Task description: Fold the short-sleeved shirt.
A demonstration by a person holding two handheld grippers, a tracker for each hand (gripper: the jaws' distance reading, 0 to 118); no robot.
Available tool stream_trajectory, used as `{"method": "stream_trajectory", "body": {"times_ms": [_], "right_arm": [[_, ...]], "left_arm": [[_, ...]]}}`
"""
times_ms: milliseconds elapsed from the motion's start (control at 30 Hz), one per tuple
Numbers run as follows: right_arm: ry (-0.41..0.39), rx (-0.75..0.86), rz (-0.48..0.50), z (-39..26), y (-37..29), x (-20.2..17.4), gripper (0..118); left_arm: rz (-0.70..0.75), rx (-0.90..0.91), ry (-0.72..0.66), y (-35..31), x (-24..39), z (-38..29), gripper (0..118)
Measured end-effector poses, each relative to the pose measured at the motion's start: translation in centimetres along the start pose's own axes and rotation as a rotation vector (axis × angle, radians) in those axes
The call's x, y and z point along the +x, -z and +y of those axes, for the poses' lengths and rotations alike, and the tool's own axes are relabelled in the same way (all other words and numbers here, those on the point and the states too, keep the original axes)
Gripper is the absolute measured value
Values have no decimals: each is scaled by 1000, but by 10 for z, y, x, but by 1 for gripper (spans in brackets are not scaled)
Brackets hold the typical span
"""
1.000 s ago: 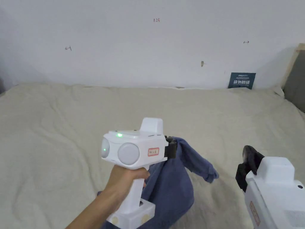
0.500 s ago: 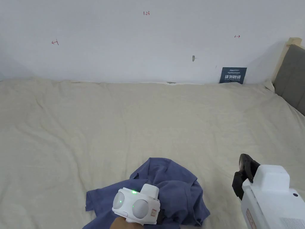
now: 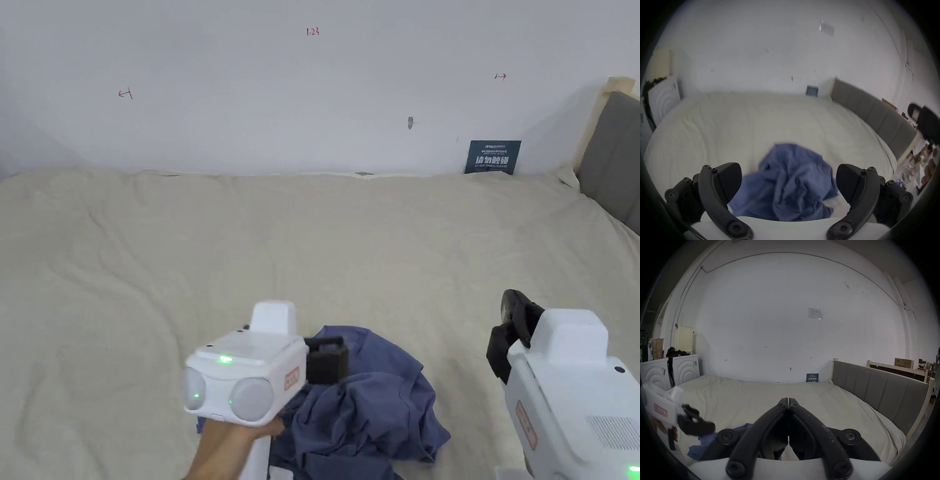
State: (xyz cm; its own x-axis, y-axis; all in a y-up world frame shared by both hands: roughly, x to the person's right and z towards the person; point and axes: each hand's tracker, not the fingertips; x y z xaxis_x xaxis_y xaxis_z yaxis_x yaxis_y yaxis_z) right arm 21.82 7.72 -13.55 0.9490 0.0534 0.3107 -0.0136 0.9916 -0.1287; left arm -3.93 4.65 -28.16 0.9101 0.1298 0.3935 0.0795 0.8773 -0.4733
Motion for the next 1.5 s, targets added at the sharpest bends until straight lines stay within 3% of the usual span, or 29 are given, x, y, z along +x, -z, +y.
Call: {"method": "stream_trajectory", "body": {"times_ms": [233,333,433,467,500,533,600,867,1233,1300,1333,1367,1400,1433,1500], "right_arm": [[7,36,17,13,-6,-9,2],[3,52,26,17,-8,-13,2],[0,63,36,20,-9,-16,2],[-1,66,38,22,-9,-17,2],[0,69,40,22,-9,-18,2],[-1,71,42,23,-9,-19,2],[0,73,47,24,-8,-20,2],[-6,68,54,23,-4,-21,2],[-1,9,52,4,16,-18,2],[-3,-6,46,0,22,-16,2],[-4,-14,44,-2,25,-15,2],[-5,-22,42,-5,28,-14,2],[-6,-31,38,-7,32,-13,2],[-8,-40,34,-10,35,-12,2],[-10,-59,25,-15,42,-8,2]], "left_arm": [[204,336,35,-58,-34,15,117],[277,399,36,-72,-48,14,107],[294,422,36,-80,-59,11,62],[302,422,34,-82,-62,10,32],[310,421,32,-83,-65,9,12],[313,418,30,-82,-67,9,1],[288,389,11,-82,-74,7,0],[287,291,9,-70,-83,0,0],[161,-258,-157,36,-130,-33,3],[169,-308,-157,60,-138,-43,24],[176,-320,-171,68,-140,-48,48],[181,-356,-173,80,-142,-53,86],[197,-392,-175,90,-144,-59,106],[202,-421,-179,99,-145,-64,114],[248,-447,-159,115,-143,-74,109]]}}
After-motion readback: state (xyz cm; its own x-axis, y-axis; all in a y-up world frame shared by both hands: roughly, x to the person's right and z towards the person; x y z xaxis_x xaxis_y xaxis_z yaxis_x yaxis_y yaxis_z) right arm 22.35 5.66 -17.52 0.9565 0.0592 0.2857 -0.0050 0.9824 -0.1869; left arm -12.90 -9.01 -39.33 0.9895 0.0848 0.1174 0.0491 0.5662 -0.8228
